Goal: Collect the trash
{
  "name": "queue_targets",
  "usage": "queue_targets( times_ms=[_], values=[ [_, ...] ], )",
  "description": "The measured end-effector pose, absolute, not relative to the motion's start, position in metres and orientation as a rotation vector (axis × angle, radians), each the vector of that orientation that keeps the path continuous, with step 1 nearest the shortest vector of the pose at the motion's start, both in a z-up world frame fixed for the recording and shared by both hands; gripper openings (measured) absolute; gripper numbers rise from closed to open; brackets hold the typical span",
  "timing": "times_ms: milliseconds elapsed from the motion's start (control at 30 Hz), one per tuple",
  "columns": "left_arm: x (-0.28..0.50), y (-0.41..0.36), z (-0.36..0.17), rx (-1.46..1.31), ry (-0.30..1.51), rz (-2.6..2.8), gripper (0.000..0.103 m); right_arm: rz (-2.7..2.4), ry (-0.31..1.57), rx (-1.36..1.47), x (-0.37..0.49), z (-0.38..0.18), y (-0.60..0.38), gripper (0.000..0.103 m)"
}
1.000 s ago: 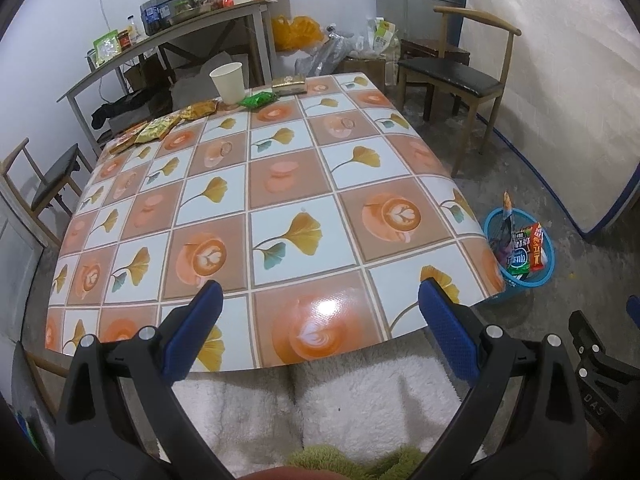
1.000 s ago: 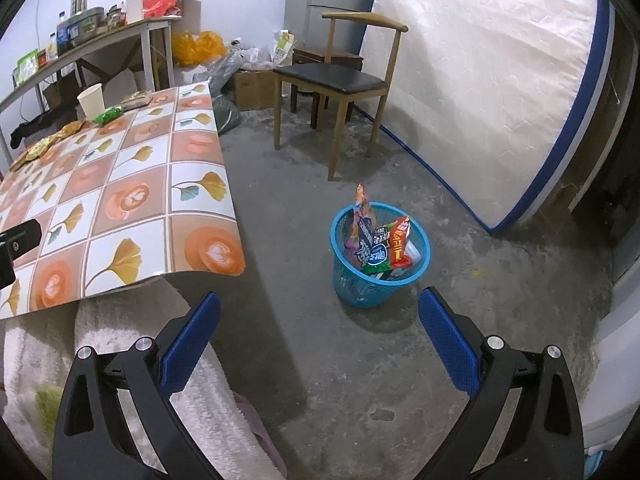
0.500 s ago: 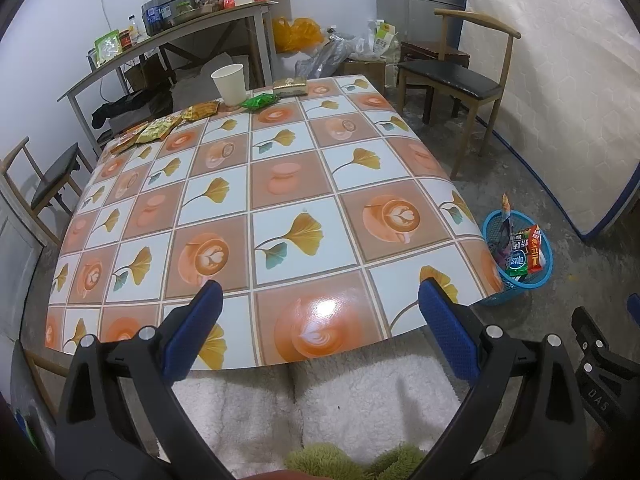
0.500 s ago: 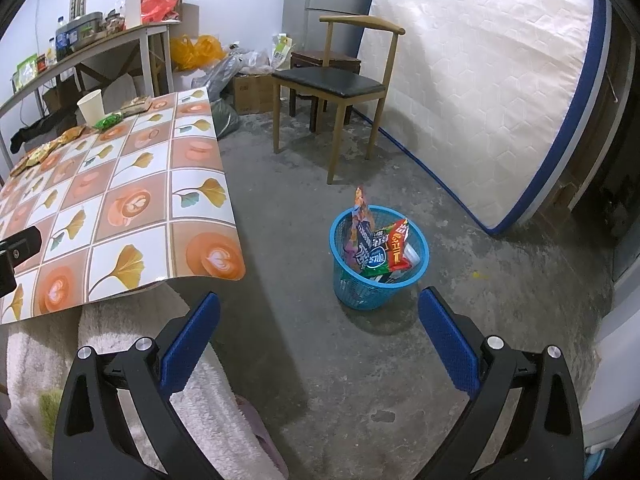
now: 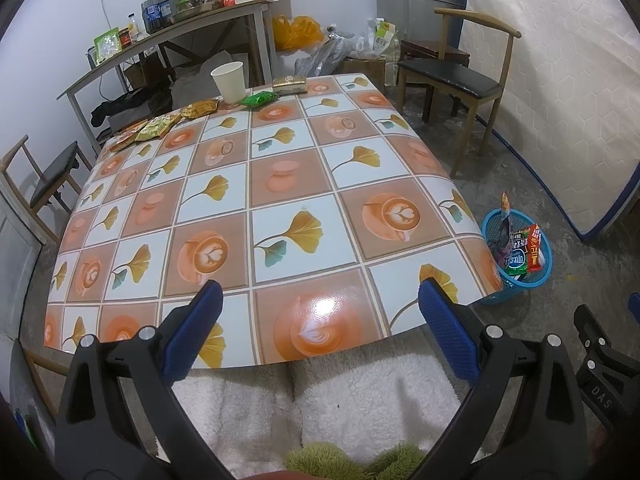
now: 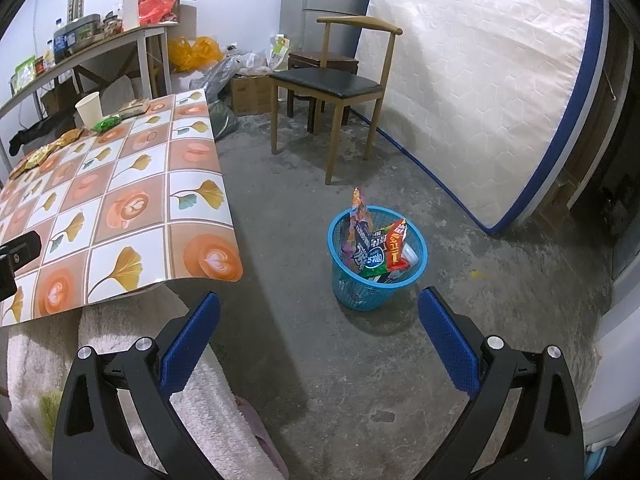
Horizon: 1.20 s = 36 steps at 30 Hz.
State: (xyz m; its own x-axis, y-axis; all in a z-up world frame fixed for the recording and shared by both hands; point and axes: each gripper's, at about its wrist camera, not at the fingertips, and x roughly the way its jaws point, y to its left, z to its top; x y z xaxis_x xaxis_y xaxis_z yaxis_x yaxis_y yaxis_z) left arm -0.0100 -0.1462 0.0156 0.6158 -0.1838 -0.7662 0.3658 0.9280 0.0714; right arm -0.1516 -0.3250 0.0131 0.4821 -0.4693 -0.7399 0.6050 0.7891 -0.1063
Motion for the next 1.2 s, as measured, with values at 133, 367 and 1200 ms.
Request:
queue_targets(
  times_ms=[133,367,1200],
  values=[
    [-0.0105,-0.1462,0.0156,0.229,0.854,-0.32,0.094,-0.661,0.842,0.181,-0.1526,0.0139,-0.3259,0.096],
    [-0.0104,-0.1462,0.0153,0.229,0.854,-0.32,0.094,-0.661,0.842,0.182,-0.153,0.0138,-0.3262,0.096],
    [-0.0127,-0.1461,0.0129,0.229,0.852,-0.327,0.094,-0.665,0.838,0.185,-0.1561,0.0143,-0.3277,0.096]
  ],
)
